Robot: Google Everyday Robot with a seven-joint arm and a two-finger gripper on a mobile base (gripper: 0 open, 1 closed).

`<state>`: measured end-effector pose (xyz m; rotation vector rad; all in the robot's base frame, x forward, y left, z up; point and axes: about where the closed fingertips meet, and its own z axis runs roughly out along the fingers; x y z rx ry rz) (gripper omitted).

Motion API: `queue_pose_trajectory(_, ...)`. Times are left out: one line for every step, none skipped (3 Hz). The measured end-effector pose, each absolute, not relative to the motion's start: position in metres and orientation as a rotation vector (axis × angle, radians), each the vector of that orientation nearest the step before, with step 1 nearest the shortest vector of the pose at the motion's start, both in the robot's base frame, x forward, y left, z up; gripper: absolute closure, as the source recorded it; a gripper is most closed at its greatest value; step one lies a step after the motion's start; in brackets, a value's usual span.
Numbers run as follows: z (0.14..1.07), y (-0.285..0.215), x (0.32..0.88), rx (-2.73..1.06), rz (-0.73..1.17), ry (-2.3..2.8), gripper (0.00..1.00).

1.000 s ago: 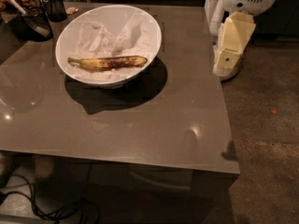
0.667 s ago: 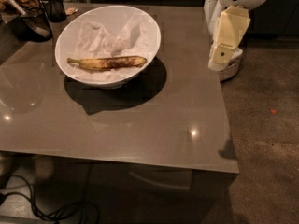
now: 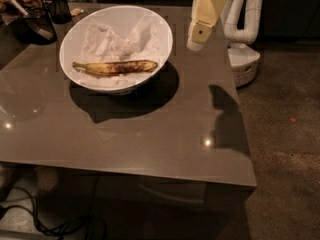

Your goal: Pick banana from white bowl

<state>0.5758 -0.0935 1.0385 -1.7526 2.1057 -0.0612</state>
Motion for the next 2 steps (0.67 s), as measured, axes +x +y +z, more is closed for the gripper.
queue_pose_trajectory(1.045,-0.086,0.583,-1.735,-0.069,2.072,0.0)
queue_pose_trajectory(1.047,-0.071,0.592,-1.738,-0.007,2.018,0.0)
